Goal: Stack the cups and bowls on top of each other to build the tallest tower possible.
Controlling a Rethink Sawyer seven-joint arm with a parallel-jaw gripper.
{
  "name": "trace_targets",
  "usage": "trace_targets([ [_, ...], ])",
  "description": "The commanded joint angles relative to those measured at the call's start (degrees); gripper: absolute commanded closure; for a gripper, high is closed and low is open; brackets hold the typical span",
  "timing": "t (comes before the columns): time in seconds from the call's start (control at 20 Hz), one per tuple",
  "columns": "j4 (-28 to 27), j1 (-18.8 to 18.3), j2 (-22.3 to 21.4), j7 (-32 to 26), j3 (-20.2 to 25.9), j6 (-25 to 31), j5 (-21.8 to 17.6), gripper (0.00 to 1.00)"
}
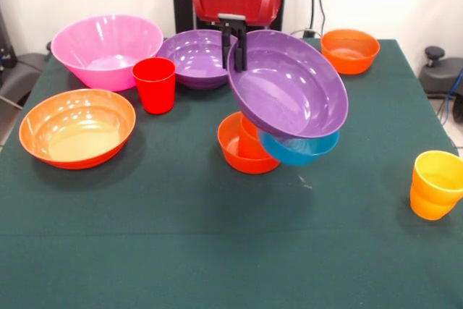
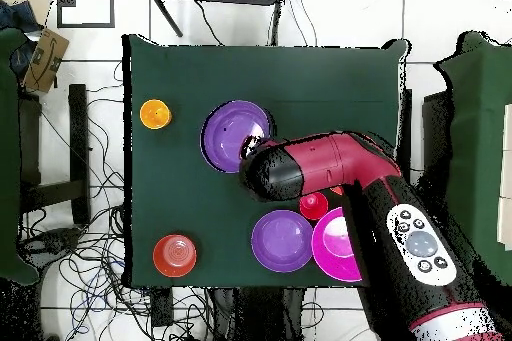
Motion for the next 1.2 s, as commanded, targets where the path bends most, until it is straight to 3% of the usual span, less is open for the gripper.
trace_targets([
  [0.05, 2.0, -0.7, 1.1, -15.1, 3.0, -0.7, -6.3, 1.00],
  [1.2, 4.2, -3.1, 1.3, -15.0, 5.8, -1.6, -8.4, 1.00],
])
